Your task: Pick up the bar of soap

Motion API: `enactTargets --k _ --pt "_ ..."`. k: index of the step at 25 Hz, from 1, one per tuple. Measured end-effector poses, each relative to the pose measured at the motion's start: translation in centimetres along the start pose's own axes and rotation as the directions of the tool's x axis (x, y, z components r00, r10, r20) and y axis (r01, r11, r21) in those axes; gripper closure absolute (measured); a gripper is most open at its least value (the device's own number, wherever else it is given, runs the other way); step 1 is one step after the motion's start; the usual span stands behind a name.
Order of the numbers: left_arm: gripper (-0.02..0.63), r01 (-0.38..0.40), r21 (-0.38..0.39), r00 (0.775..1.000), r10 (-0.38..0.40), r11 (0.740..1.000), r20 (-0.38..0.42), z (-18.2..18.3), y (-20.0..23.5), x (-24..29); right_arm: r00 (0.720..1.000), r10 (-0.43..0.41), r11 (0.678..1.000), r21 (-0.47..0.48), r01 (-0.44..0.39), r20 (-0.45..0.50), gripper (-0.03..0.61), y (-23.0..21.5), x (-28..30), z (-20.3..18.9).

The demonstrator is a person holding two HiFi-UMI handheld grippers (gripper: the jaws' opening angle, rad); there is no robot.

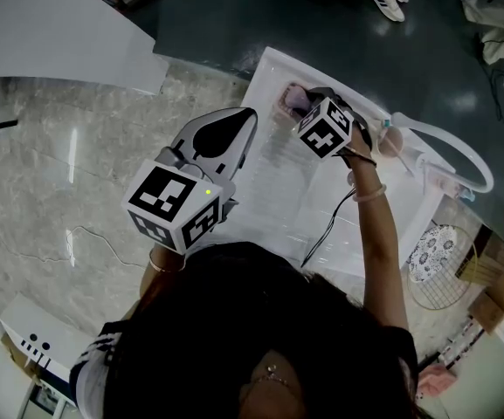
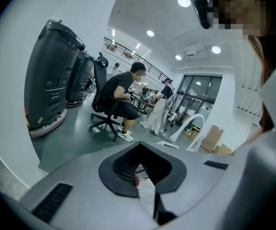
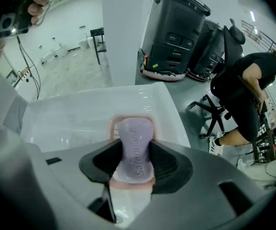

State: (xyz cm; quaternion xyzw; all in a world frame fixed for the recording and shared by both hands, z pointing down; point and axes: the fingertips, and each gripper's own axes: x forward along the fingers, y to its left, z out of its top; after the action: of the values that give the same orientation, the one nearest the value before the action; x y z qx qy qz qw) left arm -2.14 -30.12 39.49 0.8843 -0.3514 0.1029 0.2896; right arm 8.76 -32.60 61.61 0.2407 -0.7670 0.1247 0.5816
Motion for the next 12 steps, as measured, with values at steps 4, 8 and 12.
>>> enactTargets --k 4,8,12 --pt "0.614 0.004 0.010 1.000 -0.004 1.000 0.004 0.2 -0.4 -0.3 1.000 -0.017 1.000 0.015 0.016 0.021 0.393 -0.2 -0.6 0.0" --pt "0.614 0.010 0.022 1.000 -0.011 1.000 0.010 0.5 -0.9 -0.5 0.998 -0.031 0.999 0.031 0.029 0.047 0.393 -0.4 -1.6 0.5" --pt "0.614 0.022 0.037 1.000 -0.023 0.999 0.018 0.5 -1.7 -0.8 0.996 -0.048 0.998 0.053 0.044 0.076 0.393 -0.4 -2.8 0.7"
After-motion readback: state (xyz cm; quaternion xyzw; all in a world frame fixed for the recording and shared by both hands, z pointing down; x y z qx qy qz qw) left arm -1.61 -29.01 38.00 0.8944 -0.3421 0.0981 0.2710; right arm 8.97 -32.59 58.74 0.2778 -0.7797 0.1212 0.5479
